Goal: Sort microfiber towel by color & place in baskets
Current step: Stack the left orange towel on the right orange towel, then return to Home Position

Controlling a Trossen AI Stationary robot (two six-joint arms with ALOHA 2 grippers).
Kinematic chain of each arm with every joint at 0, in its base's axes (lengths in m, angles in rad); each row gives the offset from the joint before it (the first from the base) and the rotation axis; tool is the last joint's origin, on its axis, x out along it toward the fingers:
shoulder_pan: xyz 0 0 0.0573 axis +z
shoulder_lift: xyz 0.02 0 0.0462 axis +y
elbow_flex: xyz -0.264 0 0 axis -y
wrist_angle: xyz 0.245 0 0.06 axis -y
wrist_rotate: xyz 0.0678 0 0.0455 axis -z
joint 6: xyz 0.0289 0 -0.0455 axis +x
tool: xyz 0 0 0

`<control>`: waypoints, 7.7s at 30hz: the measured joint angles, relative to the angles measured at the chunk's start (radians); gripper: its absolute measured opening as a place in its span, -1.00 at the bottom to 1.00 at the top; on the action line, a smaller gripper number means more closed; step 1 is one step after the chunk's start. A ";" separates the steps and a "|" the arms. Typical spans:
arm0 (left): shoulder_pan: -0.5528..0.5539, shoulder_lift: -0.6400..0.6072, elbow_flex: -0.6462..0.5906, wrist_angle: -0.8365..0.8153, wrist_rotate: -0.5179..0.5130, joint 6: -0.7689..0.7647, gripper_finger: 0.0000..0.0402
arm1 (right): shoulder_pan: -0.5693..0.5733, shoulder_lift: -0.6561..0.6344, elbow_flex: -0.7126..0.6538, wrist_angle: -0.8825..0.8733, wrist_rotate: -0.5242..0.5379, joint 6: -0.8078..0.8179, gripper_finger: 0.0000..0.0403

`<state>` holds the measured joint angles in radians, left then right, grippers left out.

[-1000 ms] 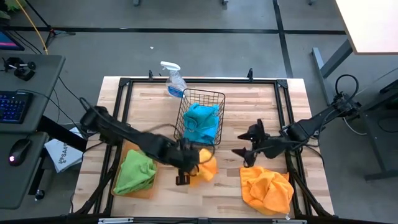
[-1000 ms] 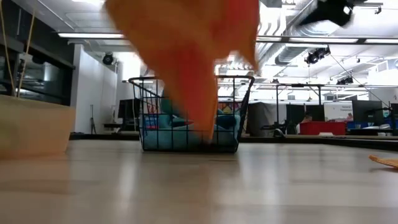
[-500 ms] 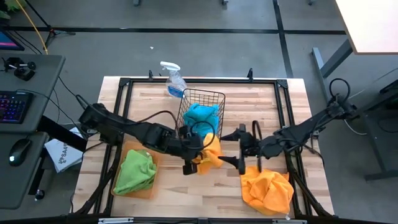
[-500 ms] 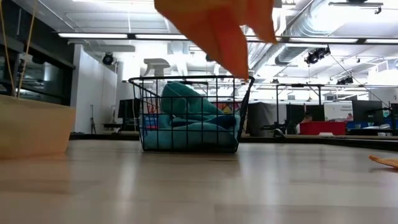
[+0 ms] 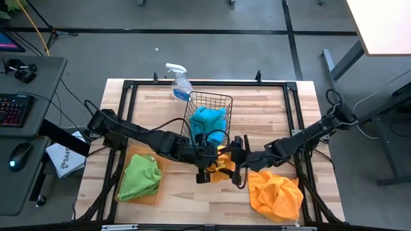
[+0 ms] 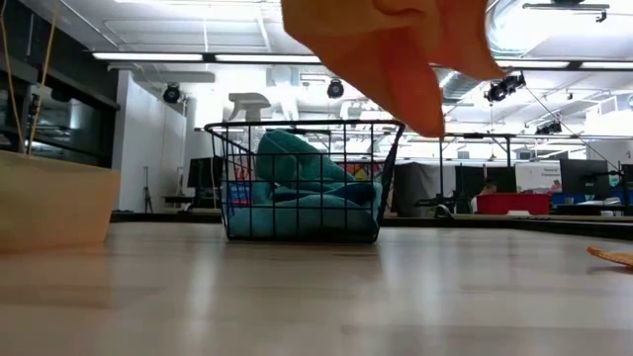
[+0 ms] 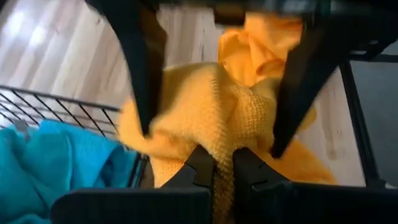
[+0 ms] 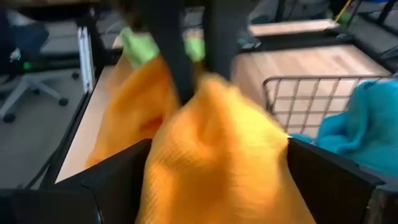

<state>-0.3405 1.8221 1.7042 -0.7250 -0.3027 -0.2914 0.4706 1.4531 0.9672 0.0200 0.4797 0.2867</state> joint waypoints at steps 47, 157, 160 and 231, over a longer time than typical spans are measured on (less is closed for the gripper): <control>0.001 -0.117 -0.160 0.360 0.165 0.015 0.00 | 0.642 -0.198 0.051 -0.776 -0.312 1.072 -0.98; 0.433 -1.421 -1.692 1.372 0.236 -0.151 -0.98 | -0.602 -1.347 -0.887 0.036 -0.670 0.236 -1.00; 0.433 -1.421 -1.692 1.372 0.236 -0.151 -0.98 | -0.601 -1.385 -0.946 0.137 -0.642 0.258 -1.00; 0.391 -1.819 -1.692 0.738 0.246 0.077 -0.98 | -0.580 -1.440 -0.958 0.002 -0.551 0.158 -1.00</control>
<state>0.0508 0.0032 0.0124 0.0135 -0.0570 -0.2147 -0.1093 0.0132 0.0097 0.0223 -0.0711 0.4446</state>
